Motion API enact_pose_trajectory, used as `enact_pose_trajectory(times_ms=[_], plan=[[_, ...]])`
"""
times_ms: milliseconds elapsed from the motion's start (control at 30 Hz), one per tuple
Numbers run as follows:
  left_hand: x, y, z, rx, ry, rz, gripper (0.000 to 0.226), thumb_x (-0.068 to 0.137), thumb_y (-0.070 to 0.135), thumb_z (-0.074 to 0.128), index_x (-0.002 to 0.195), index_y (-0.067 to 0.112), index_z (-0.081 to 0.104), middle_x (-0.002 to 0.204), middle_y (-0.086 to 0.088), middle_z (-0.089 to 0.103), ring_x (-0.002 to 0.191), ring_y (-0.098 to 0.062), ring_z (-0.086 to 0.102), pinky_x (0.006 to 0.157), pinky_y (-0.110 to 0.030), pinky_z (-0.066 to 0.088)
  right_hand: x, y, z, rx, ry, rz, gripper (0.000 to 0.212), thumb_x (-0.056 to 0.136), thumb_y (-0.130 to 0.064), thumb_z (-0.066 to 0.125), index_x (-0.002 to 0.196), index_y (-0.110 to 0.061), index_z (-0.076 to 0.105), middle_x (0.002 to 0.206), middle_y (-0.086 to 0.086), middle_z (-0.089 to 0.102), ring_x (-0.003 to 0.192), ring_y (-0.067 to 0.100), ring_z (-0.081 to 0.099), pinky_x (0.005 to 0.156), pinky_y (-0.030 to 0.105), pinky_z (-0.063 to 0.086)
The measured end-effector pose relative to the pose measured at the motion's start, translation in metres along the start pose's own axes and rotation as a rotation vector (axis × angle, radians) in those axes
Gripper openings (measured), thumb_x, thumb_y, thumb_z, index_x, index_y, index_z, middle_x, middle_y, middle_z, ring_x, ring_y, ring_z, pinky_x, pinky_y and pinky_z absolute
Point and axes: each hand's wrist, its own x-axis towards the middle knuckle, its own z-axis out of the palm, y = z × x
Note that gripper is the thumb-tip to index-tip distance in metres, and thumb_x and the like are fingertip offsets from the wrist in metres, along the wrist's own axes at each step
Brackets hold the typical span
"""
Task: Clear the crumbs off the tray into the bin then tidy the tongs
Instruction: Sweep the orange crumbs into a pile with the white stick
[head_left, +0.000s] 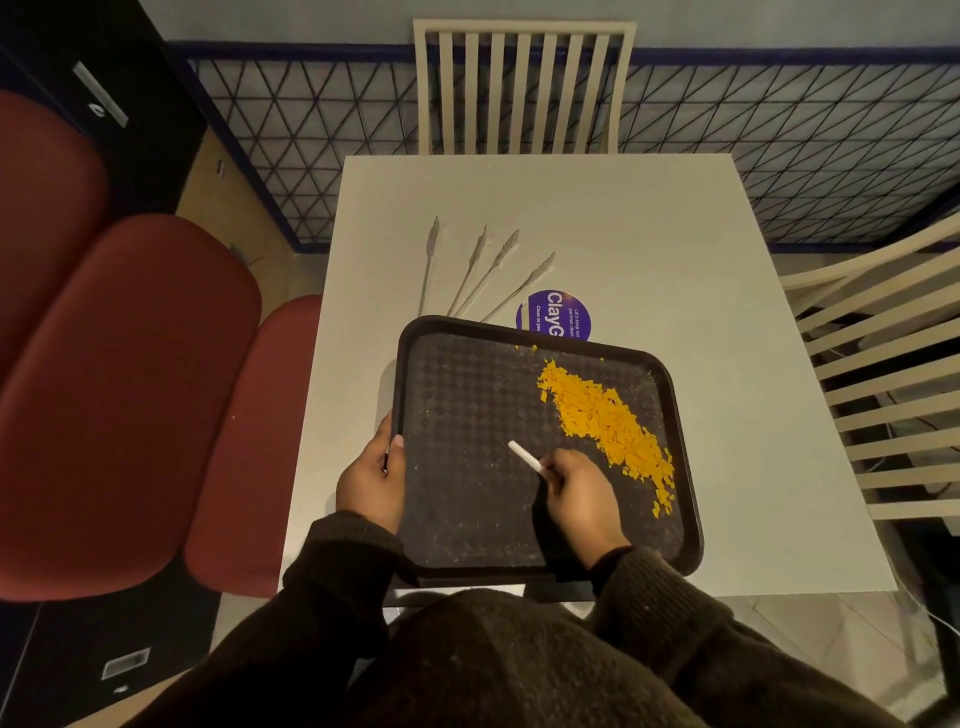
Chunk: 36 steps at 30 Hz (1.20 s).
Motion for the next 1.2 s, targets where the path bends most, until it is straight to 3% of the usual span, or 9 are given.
enact_pose_trajectory(times_ms=[233,533,667,867,1000,1067,1200], plan=[[-0.002,-0.007,0.0,0.005,0.01,0.016,0.034,0.092,0.045,0.036,0.125,0.053,0.036,0.087,0.023,0.059,0.083,-0.004,0.059,0.085,-0.025,0.046,0.032,0.027,-0.023,0.041,0.096,0.173,0.013,0.092,-0.013,0.05,0.089,-0.011,0.062,0.088,0.008,0.064,0.077,0.023,0.056,0.068,0.033,0.044],[-0.001,-0.008,0.001,0.005,0.013,0.022,0.036,0.092,0.044,0.036,0.128,0.05,0.037,0.099,0.013,0.062,0.089,-0.01,0.06,0.089,-0.029,0.046,0.044,0.029,-0.035,-0.018,0.117,0.295,0.008,0.088,-0.011,0.055,0.09,-0.009,0.062,0.088,0.012,0.066,0.074,0.024,0.055,0.068,0.031,0.044],[0.0,-0.007,0.001,0.009,0.017,0.014,0.037,0.092,0.045,0.036,0.129,0.048,0.036,0.098,0.013,0.061,0.09,-0.013,0.06,0.091,-0.034,0.047,0.027,0.012,-0.027,0.02,0.098,0.224,0.007,0.086,-0.013,0.057,0.091,-0.014,0.063,0.087,0.006,0.067,0.074,0.019,0.059,0.065,0.029,0.048],[-0.003,-0.005,0.002,0.018,0.03,0.05,0.036,0.092,0.046,0.036,0.126,0.053,0.035,0.09,0.025,0.057,0.083,-0.001,0.056,0.084,-0.022,0.043,0.037,-0.04,0.006,0.152,-0.017,0.028,0.012,0.088,-0.013,0.055,0.096,-0.013,0.064,0.096,0.007,0.067,0.087,0.022,0.062,0.074,0.025,0.044],[-0.005,-0.003,0.001,0.05,0.033,0.062,0.037,0.091,0.047,0.035,0.128,0.052,0.035,0.087,0.031,0.053,0.077,0.007,0.053,0.079,-0.015,0.04,0.067,-0.066,0.01,0.226,-0.006,0.033,0.019,0.09,-0.011,0.054,0.104,-0.008,0.067,0.104,0.012,0.069,0.094,0.026,0.064,0.084,0.032,0.049],[-0.006,-0.003,0.0,0.074,0.045,0.075,0.039,0.091,0.048,0.034,0.13,0.049,0.035,0.091,0.031,0.051,0.075,0.011,0.049,0.076,-0.01,0.037,0.082,-0.071,0.007,0.247,0.031,0.054,0.021,0.09,-0.01,0.054,0.106,-0.006,0.067,0.106,0.013,0.07,0.095,0.026,0.064,0.084,0.029,0.046],[-0.006,-0.002,0.001,0.1,0.078,0.089,0.04,0.092,0.046,0.035,0.132,0.042,0.039,0.097,0.023,0.052,0.083,0.004,0.05,0.078,-0.013,0.037,0.1,-0.065,-0.001,0.234,0.09,0.104,0.022,0.09,-0.011,0.054,0.107,-0.004,0.067,0.106,0.014,0.069,0.095,0.026,0.063,0.081,0.028,0.045]])
